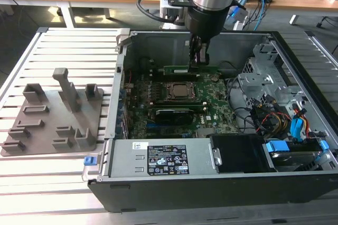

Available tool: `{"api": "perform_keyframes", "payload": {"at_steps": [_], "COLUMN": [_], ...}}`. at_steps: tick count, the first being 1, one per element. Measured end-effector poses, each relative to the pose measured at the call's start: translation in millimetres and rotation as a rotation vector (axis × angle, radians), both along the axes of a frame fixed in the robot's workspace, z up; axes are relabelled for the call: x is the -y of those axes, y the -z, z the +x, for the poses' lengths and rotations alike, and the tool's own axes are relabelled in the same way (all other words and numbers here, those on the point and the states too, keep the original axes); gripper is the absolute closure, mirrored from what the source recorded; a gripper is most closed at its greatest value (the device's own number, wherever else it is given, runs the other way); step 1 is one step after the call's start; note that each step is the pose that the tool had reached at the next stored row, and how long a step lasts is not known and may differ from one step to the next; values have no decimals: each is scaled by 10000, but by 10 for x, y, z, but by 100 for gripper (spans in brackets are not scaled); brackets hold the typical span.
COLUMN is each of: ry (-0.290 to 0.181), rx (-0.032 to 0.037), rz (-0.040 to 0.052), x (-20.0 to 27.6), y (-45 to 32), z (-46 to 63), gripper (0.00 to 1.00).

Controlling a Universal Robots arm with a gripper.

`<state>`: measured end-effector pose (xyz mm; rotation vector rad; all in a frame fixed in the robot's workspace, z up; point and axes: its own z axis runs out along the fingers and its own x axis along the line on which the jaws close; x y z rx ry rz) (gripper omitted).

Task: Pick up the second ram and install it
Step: 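Insert the second ram into the second slot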

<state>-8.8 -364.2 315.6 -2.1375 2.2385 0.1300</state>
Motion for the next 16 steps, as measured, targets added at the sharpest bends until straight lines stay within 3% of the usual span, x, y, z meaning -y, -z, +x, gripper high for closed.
{"api": "perform_keyframes", "payload": {"at_steps": [16], "ry": [1], "rx": [-1], "rz": [-8], "x": [-14], "y": [302], "z": [-47], "gripper": [86]}}
